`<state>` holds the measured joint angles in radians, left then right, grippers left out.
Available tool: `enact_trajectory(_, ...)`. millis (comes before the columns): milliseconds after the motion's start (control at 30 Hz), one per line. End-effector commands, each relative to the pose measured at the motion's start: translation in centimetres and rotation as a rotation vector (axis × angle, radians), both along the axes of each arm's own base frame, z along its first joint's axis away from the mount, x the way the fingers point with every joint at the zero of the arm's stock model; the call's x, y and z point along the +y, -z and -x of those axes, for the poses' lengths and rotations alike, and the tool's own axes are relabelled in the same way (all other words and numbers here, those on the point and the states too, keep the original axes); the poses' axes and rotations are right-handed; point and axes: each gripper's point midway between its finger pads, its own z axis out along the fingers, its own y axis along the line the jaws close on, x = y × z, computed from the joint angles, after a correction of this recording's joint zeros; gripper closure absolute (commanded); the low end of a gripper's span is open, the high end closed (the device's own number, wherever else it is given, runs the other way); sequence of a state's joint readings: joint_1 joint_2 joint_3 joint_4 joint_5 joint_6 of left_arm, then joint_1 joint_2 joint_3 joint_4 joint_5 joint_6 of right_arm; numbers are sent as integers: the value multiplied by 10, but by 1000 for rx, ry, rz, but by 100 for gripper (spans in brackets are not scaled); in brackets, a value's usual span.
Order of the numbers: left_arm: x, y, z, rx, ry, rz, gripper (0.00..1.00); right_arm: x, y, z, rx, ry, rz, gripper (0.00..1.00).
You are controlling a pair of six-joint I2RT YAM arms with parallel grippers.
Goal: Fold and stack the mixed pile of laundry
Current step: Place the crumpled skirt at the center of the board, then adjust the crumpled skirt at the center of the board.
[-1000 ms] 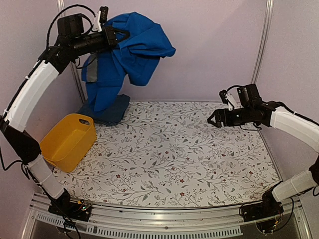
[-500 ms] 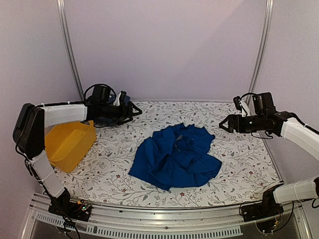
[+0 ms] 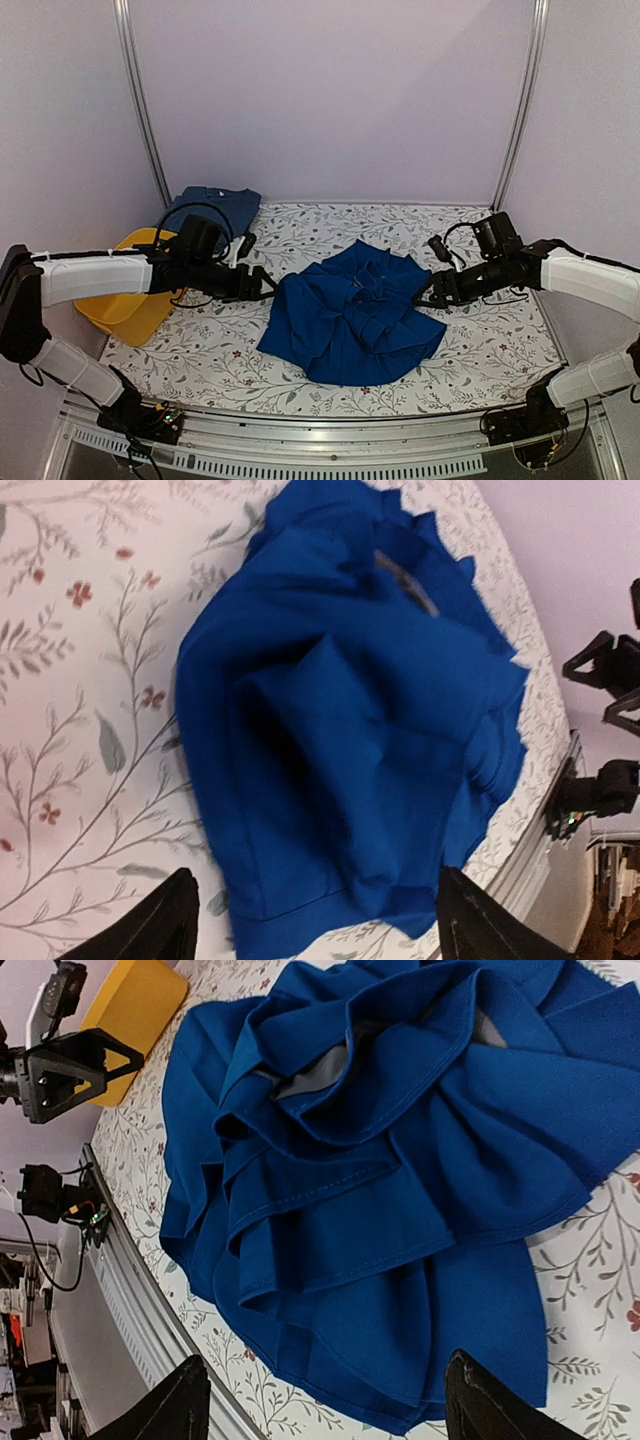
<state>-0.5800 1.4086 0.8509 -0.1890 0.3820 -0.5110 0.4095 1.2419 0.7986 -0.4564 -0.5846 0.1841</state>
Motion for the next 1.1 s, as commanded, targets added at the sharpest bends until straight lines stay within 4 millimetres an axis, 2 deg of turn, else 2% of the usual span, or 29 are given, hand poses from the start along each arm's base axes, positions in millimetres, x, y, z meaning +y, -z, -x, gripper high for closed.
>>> enact_trajectory(0, 39, 71, 39, 226, -147, -108, 21, 31, 29, 24, 72, -113, 75, 21)
enact_trajectory(100, 48, 86, 54, 295, -199, -96, 22, 57, 34, 34, 59, -190, 124, 22)
enact_trajectory(267, 50, 111, 71, 394, -209, -107, 22, 91, 67, 59, 2, -326, 329, 21)
enact_trajectory(333, 47, 115, 74, 406, -201, -113, 22, 100, 85, 69, -26, -382, 419, 20)
enact_trajectory(433, 36, 114, 72, 408, -171, -86, 21, 115, 97, 83, -82, -448, 471, 20)
enact_trajectory(533, 28, 117, 72, 421, -151, -86, 22, 120, 108, 93, -130, -493, 543, 20)
enact_trajectory(767, 21, 125, 77, 440, -124, -101, 22, 113, 144, 120, -180, -604, 729, 21)
enact_trajectory(833, 19, 125, 78, 441, -117, -96, 25, 105, 160, 127, -160, -627, 795, 31)
enact_trajectory(933, 16, 129, 80, 448, -103, -103, 36, 98, 169, 126, -144, -607, 846, 62)
enact_trajectory(1000, 19, 136, 83, 463, -105, -128, 44, 105, 158, 122, -158, -589, 824, 80)
enact_trajectory(1067, 23, 141, 87, 474, -111, -140, 51, 114, 135, 111, -183, -551, 773, 98)
